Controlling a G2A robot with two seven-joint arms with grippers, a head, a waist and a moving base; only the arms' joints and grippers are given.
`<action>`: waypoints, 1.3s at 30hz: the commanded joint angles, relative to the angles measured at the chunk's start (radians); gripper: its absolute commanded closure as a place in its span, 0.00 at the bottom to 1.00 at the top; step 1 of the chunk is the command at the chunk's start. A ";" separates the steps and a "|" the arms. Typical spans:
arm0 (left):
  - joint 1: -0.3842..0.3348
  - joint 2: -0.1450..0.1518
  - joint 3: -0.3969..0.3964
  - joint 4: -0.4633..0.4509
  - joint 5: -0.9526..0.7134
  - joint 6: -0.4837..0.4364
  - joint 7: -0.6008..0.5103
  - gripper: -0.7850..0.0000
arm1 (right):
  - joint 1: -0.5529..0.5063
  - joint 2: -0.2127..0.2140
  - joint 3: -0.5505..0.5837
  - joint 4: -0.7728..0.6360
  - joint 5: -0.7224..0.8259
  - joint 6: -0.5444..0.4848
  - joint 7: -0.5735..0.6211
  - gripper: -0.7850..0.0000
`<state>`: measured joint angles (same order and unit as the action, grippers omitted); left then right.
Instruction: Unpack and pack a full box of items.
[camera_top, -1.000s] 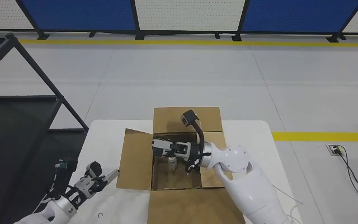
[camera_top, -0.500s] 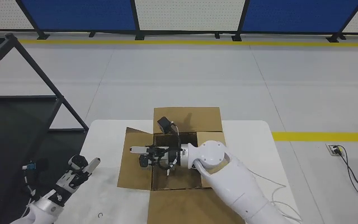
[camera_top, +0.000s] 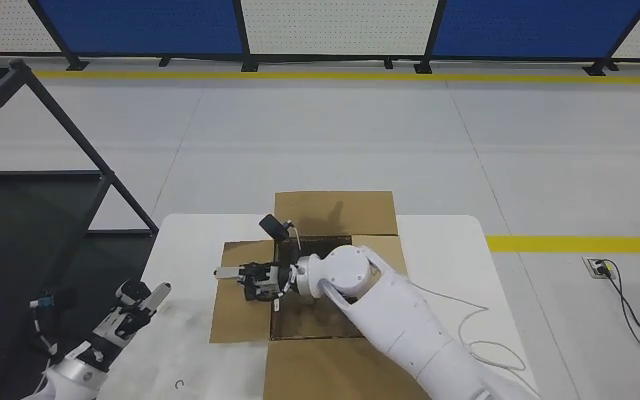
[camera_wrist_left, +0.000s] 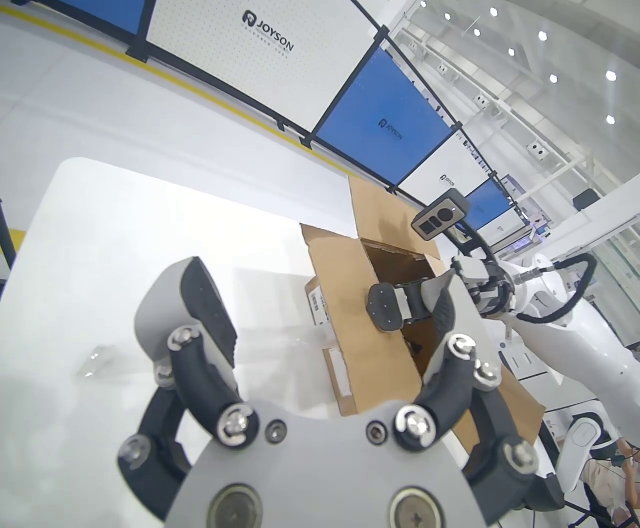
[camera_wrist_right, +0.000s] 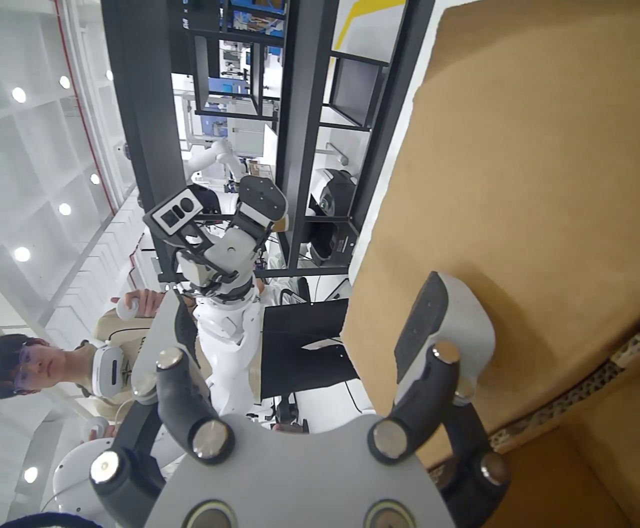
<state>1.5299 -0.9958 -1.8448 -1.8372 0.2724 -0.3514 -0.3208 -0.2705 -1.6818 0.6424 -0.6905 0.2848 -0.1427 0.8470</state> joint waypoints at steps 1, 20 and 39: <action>-0.003 0.000 0.000 0.000 -0.002 -0.002 -0.004 0.00 | 0.008 -0.012 -0.012 0.016 -0.013 0.008 -0.010 0.00; -0.014 -0.004 -0.003 0.013 -0.022 -0.023 -0.020 0.00 | 0.053 -0.073 -0.014 0.132 -0.050 0.005 -0.036 0.00; -0.028 0.003 -0.020 -0.163 -0.130 -0.166 -0.142 0.00 | -0.065 0.059 0.261 -0.045 -0.046 -0.273 -0.022 0.00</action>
<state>1.5115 -0.9941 -1.8686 -1.9911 0.1383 -0.5172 -0.4514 -0.3107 -1.6383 0.8705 -0.7004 0.2367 -0.4006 0.8208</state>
